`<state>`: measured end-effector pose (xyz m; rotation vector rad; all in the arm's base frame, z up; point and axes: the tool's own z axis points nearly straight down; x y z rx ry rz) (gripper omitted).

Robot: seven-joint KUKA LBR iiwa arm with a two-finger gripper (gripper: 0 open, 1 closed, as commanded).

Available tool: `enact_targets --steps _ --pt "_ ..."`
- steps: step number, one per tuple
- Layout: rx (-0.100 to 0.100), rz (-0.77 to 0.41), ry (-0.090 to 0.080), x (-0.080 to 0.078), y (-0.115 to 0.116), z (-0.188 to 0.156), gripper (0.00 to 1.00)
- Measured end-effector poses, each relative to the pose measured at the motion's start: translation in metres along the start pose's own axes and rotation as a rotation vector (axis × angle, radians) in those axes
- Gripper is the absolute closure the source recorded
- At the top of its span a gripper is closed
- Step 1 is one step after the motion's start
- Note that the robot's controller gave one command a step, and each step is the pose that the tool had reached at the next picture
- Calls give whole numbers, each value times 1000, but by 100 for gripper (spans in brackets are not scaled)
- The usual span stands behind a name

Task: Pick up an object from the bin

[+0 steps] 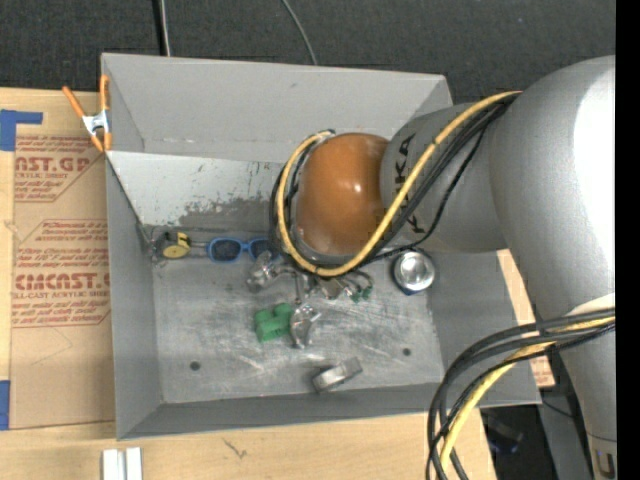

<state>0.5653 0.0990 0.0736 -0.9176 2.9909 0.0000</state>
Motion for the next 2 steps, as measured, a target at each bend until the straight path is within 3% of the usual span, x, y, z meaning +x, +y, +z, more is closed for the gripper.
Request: enact_targets --steps 1,2 --pt "-1 1 3 0 0 -3 100" --pt "0 20 4 21 -2 -136 100"
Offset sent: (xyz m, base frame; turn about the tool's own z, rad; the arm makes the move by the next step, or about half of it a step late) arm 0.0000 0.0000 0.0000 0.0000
